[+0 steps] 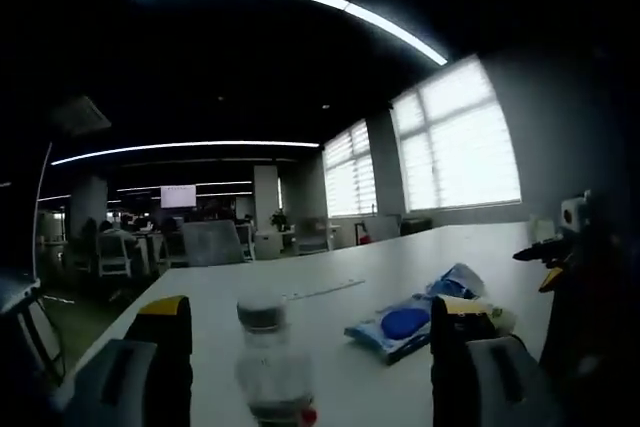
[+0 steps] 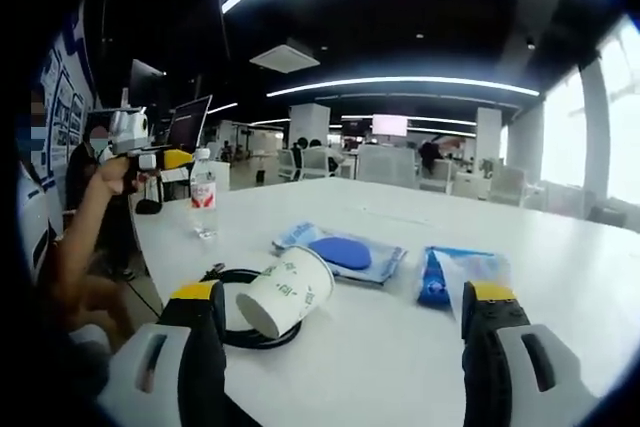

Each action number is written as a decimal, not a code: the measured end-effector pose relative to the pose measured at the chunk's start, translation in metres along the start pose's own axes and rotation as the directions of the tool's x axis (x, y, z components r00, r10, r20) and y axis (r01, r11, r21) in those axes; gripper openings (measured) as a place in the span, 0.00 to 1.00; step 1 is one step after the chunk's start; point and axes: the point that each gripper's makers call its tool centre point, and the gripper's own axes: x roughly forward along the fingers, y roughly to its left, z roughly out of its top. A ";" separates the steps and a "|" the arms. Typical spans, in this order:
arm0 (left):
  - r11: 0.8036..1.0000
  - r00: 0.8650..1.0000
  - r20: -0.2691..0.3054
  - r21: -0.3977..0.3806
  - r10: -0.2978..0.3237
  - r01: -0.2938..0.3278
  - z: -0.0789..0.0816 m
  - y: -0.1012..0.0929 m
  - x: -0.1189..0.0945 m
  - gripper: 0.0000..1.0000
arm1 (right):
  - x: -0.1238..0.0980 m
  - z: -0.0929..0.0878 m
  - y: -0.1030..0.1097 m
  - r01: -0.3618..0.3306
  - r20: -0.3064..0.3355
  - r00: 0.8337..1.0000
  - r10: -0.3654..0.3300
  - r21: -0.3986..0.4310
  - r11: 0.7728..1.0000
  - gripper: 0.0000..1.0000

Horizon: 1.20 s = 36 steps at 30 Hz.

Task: Arrange the tabletop items into an orderly group along one side of the table until the central work area is clear of visible clutter.

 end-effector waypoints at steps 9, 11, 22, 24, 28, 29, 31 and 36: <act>1.000 1.000 -0.003 -0.013 0.010 -0.010 -0.004 0.006 0.007 0.95 | -0.004 -0.005 -0.002 0.009 -0.010 1.000 -0.009 0.004 1.000 0.95; 1.000 1.000 -0.012 -0.015 0.010 -0.010 -0.006 0.007 0.008 0.95 | -0.004 -0.006 -0.003 0.011 -0.011 1.000 -0.011 0.002 1.000 0.95; 0.999 0.999 -0.023 -0.020 0.042 -0.042 -0.015 0.020 0.018 0.88 | -0.006 -0.014 -0.003 0.015 -0.016 1.000 -0.014 0.024 1.000 0.94; 0.997 0.997 -0.024 -0.021 0.068 -0.069 -0.016 0.026 0.020 0.85 | -0.006 -0.015 -0.002 0.013 -0.017 1.000 -0.013 0.023 1.000 0.94; 0.997 0.997 -0.024 -0.023 0.073 -0.073 -0.018 0.030 0.023 0.78 | -0.006 -0.017 -0.002 0.011 -0.028 1.000 -0.011 0.016 1.000 0.94; 0.997 0.997 -0.022 -0.021 0.070 -0.071 -0.018 0.031 0.025 0.77 | -0.007 -0.018 -0.002 0.011 -0.032 0.999 -0.011 0.013 1.000 0.94; 0.997 0.997 -0.029 -0.017 0.076 -0.076 -0.019 0.033 0.027 0.75 | -0.007 -0.020 -0.003 0.014 -0.038 0.999 -0.013 0.015 1.000 0.94; 0.996 0.995 -0.043 -0.006 0.088 -0.089 -0.023 0.039 0.033 0.71 | -0.010 -0.027 -0.008 0.031 -0.057 0.998 -0.029 0.019 0.999 0.95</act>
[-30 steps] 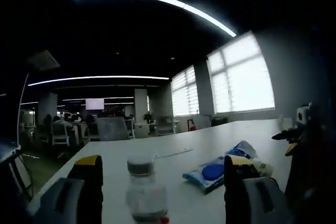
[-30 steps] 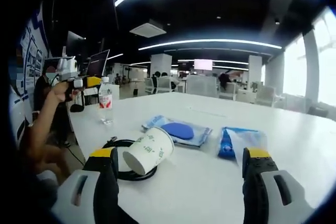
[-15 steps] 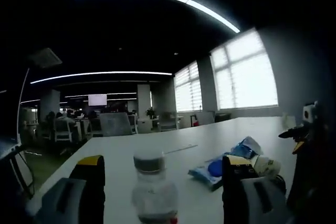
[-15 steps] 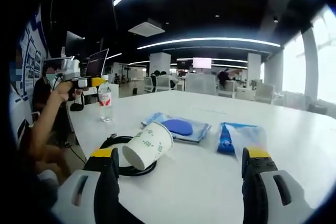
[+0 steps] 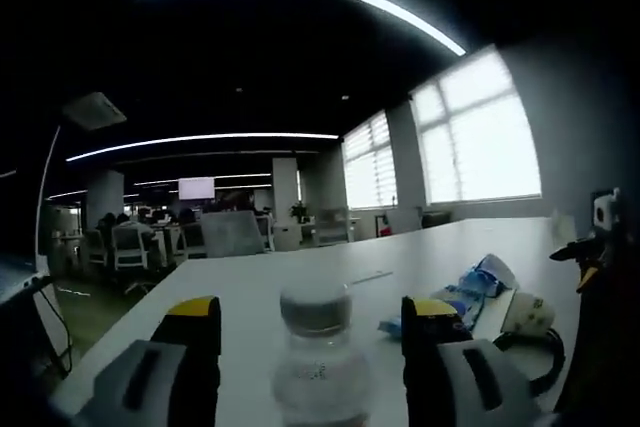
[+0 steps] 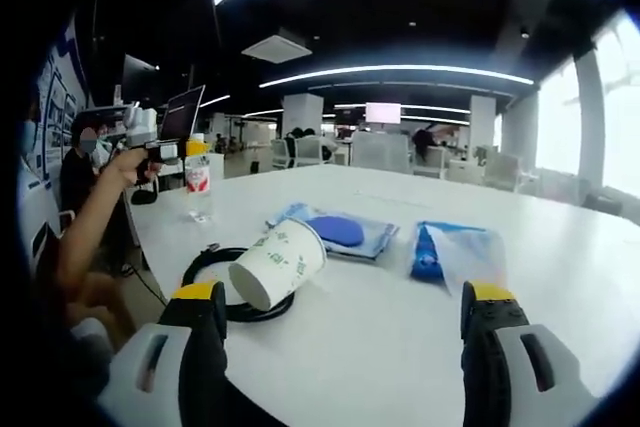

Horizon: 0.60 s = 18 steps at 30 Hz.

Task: Arrange the tabletop items into an orderly group along one side of the table until the central work area is clear of visible clutter.

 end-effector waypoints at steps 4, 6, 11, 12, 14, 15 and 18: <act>1.000 1.000 -0.007 0.014 0.018 -0.018 -0.005 0.007 0.003 0.59 | -0.004 -0.006 -0.004 0.011 -0.022 1.000 -0.011 -0.009 1.000 0.97; 1.000 0.999 0.029 -0.001 0.028 -0.028 0.000 0.009 0.002 0.52 | -0.007 -0.007 -0.005 0.016 -0.024 1.000 -0.016 -0.011 1.000 1.00; 1.000 1.000 0.026 -0.017 0.012 -0.011 -0.002 0.006 0.003 0.39 | -0.011 -0.011 -0.005 0.002 -0.040 0.999 -0.003 -0.017 1.000 1.00; 1.000 1.000 0.028 -0.018 0.005 -0.005 -0.002 0.004 0.003 0.37 | -0.012 -0.012 -0.005 0.004 -0.042 0.999 -0.005 -0.019 1.000 1.00; 1.000 1.000 0.029 -0.011 0.002 -0.001 -0.002 0.002 0.004 0.35 | -0.013 -0.015 -0.006 0.008 -0.052 0.999 -0.009 -0.026 1.000 1.00; 1.000 1.000 0.028 -0.009 0.001 0.000 -0.002 0.001 0.004 0.35 | -0.014 -0.015 -0.007 0.010 -0.052 0.999 -0.011 -0.025 1.000 1.00; 1.000 1.000 0.017 -0.010 -0.006 0.006 -0.006 -0.001 0.006 0.34 | -0.016 -0.019 -0.010 0.020 -0.053 0.998 -0.021 -0.020 1.000 1.00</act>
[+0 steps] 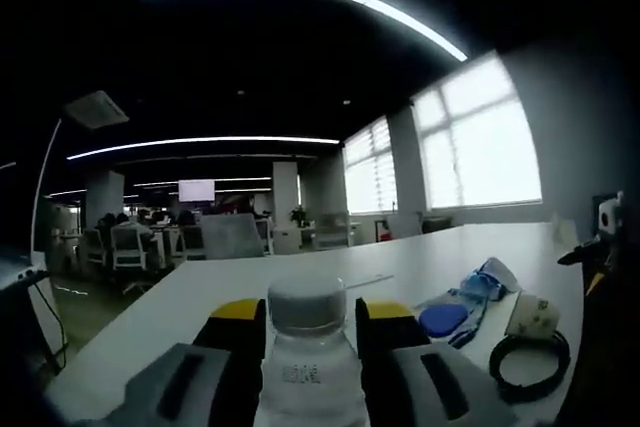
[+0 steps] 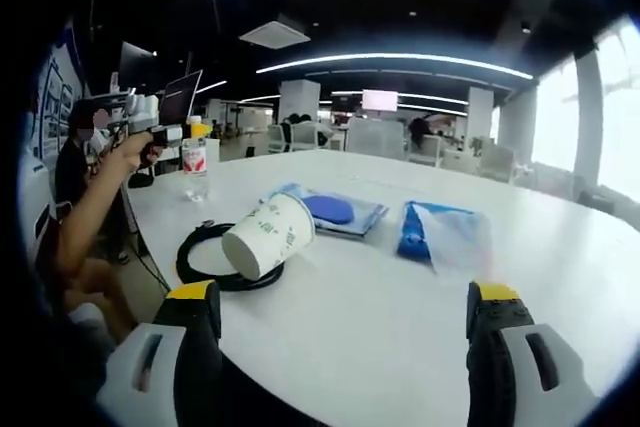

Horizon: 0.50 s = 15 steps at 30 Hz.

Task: Arrange the tabletop items into an orderly group along one side of the table until the central work area is clear of visible clutter.

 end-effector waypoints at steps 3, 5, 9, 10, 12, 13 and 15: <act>1.000 1.000 -0.010 0.007 0.010 -0.010 0.000 0.000 0.000 0.34 | 0.000 -0.003 0.000 0.001 -0.010 1.000 -0.001 -0.004 1.000 1.00; 1.000 1.000 -0.012 0.023 0.012 -0.012 0.000 -0.001 0.001 0.33 | 0.000 -0.005 -0.001 0.004 -0.019 1.000 -0.004 -0.008 1.000 1.00; 0.999 1.000 -0.013 0.046 0.016 -0.015 0.004 -0.001 0.002 0.30 | 0.000 -0.009 -0.003 0.009 -0.027 1.000 -0.009 -0.003 1.000 1.00; 0.999 1.000 -0.017 0.048 0.012 -0.011 0.004 -0.001 0.002 0.30 | -0.001 -0.009 -0.004 0.011 -0.025 1.000 -0.011 -0.001 1.000 1.00; 0.999 1.000 -0.016 0.038 0.010 -0.010 0.004 0.000 0.002 0.29 | -0.002 -0.010 -0.005 0.016 -0.024 1.000 -0.015 0.004 1.000 1.00; 0.999 1.000 -0.013 0.034 0.005 -0.005 0.004 0.000 0.001 0.29 | -0.002 -0.011 -0.006 0.017 -0.024 1.000 -0.017 0.005 1.000 1.00; 0.999 1.000 -0.011 0.040 -0.014 0.015 0.004 -0.002 0.002 0.29 | -0.002 -0.013 -0.007 0.021 -0.027 0.999 -0.021 0.008 1.000 1.00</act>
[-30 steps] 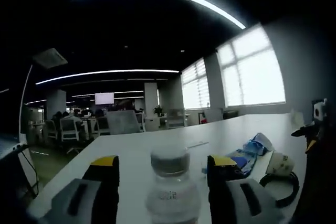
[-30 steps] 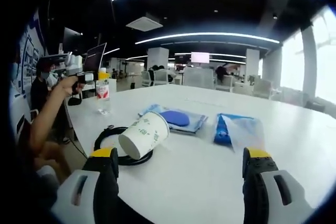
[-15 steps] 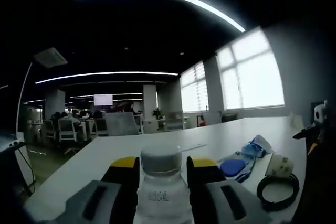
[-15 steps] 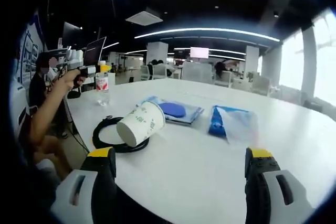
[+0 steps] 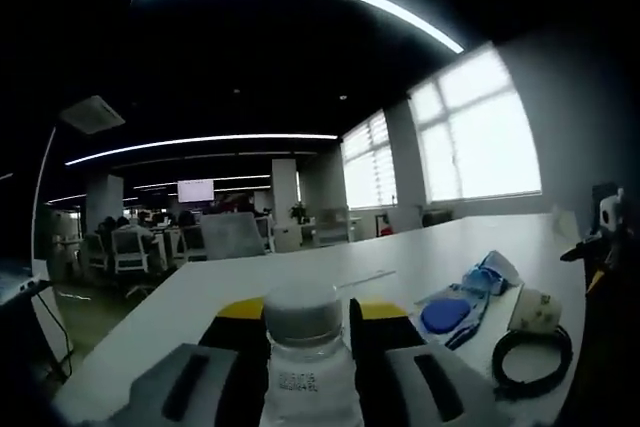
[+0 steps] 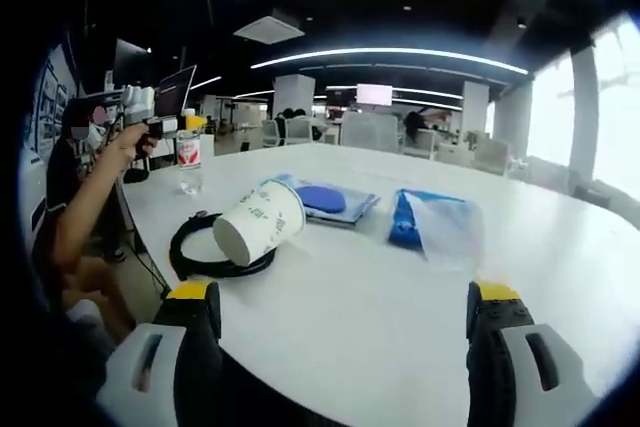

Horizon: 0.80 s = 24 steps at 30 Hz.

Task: Arrange the tabletop items into an orderly group along one side of the table until the central work area is clear of visible clutter.

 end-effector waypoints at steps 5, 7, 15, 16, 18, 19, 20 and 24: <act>0.997 0.998 0.004 -0.040 -0.058 0.059 0.002 -0.003 0.000 0.26 | -0.001 -0.003 -0.004 0.010 -0.011 1.000 -0.010 -0.001 1.000 1.00; 0.997 0.998 0.008 -0.042 -0.064 0.064 0.002 -0.003 -0.001 0.26 | -0.001 -0.002 -0.006 0.014 -0.008 1.000 -0.014 0.002 1.000 1.00; 0.988 0.989 0.042 -0.067 -0.139 0.141 0.005 -0.008 -0.002 0.24 | -0.001 -0.002 -0.008 0.014 -0.014 1.000 -0.014 0.000 1.000 1.00; 0.988 0.990 0.040 -0.071 -0.137 0.140 0.005 -0.006 -0.002 0.24 | -0.001 -0.002 -0.008 0.013 -0.013 1.000 -0.013 -0.001 1.000 1.00; 0.986 0.988 0.045 -0.071 -0.146 0.149 0.005 -0.006 -0.002 0.24 | -0.002 -0.001 -0.008 0.015 -0.011 1.000 -0.015 0.001 1.000 1.00; 0.986 0.988 0.048 -0.068 -0.148 0.151 0.005 -0.005 -0.002 0.24 | -0.002 -0.001 -0.009 0.016 -0.010 1.000 -0.016 0.001 1.000 1.00; 0.984 0.985 0.055 -0.061 -0.166 0.169 0.006 -0.005 -0.002 0.24 | -0.002 -0.001 -0.008 0.018 -0.011 1.000 -0.018 0.003 1.000 1.00; 0.976 0.976 0.064 -0.054 -0.207 0.211 0.007 -0.002 -0.001 0.23 | -0.003 -0.001 -0.009 0.023 -0.011 1.000 -0.023 0.004 1.000 1.00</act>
